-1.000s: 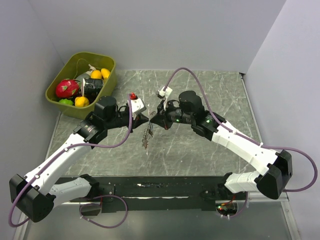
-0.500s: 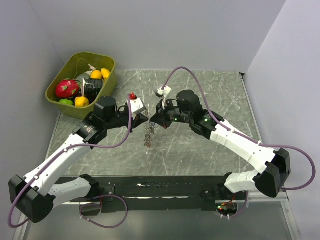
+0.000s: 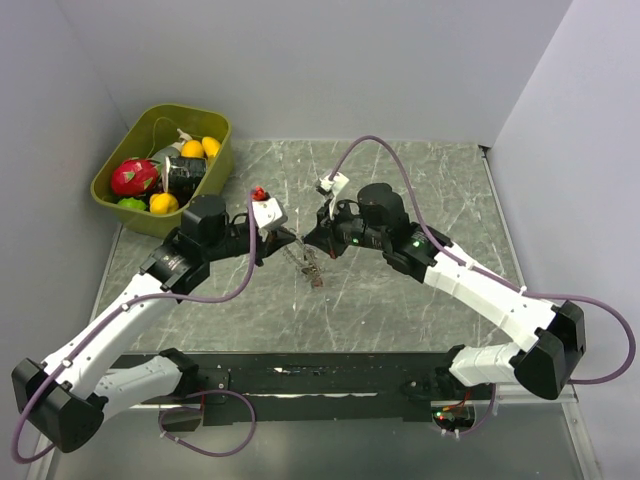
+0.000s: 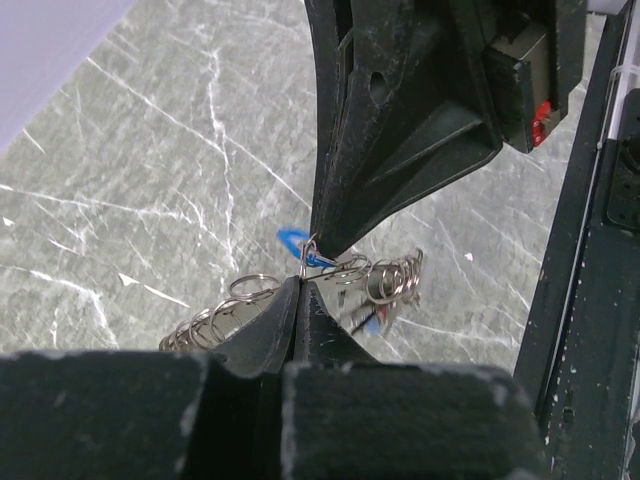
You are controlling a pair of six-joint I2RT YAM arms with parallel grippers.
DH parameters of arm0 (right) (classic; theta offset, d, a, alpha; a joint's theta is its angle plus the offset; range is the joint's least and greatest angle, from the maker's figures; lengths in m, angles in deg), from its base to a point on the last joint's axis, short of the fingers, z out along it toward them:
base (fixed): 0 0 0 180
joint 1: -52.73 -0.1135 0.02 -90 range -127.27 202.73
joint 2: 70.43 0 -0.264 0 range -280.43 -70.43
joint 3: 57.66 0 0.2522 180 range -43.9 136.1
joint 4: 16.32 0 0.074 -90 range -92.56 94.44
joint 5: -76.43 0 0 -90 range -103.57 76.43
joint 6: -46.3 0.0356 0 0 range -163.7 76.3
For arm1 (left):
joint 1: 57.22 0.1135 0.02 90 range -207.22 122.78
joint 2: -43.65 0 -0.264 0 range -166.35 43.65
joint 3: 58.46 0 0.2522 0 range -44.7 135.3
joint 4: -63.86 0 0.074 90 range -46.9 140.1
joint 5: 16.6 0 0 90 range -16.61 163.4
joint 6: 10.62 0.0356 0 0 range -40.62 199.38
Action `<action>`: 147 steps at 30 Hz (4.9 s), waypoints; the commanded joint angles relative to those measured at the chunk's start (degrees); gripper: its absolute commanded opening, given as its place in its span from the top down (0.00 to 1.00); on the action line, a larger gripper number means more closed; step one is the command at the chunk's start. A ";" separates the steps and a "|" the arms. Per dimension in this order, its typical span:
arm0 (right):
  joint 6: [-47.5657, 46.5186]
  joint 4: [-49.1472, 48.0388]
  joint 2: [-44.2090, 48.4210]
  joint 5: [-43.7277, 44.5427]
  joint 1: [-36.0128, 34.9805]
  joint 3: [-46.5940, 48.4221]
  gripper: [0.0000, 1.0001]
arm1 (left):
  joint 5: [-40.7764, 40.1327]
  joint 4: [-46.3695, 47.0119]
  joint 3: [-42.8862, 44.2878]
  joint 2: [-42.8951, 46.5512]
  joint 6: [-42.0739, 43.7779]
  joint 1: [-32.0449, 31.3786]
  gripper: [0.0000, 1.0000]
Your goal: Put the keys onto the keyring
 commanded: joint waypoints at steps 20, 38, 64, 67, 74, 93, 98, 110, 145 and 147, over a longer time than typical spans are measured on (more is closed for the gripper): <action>-1.18 -3.54 6.08 -0.73 0.72 -4.00 0.63 | 9.02 14.86 -3.17 3.35 -3.11 -0.30 0.99; -0.13 -19.70 19.53 -26.71 8.80 -12.98 0.33 | 16.40 21.97 -5.45 4.67 -4.86 -0.21 0.99; 3.57 -21.92 15.84 -30.09 8.98 -11.31 0.52 | 22.74 27.69 -5.19 4.67 -9.43 -0.21 0.99; 3.39 -21.47 15.22 -29.91 8.98 -10.95 0.51 | 23.09 28.04 -5.36 4.67 -9.61 -0.12 0.99; 3.30 -21.47 14.43 -28.42 9.07 -11.66 0.51 | 23.79 28.65 -5.28 4.67 -9.88 -0.21 0.99; 2.95 -21.12 14.26 -31.84 8.98 -11.92 0.51 | 24.67 29.01 -5.19 4.76 -10.31 -0.21 0.99; 3.48 -21.21 13.21 -32.72 8.98 -11.84 0.60 | 25.11 29.62 -5.10 4.32 -10.93 -0.30 0.99; 7.17 -20.95 11.71 -29.65 8.46 -9.55 1.00 | 25.64 28.75 -4.75 4.23 -10.84 -0.30 0.99; -21.48 25.46 2.92 -19.36 8.28 13.48 1.00 | 23.88 -20.47 26.27 -16.68 12.36 -1.00 0.47; -21.13 24.59 3.01 -19.45 8.28 13.22 1.00 | 23.88 -20.91 26.80 -17.92 12.71 -1.70 0.49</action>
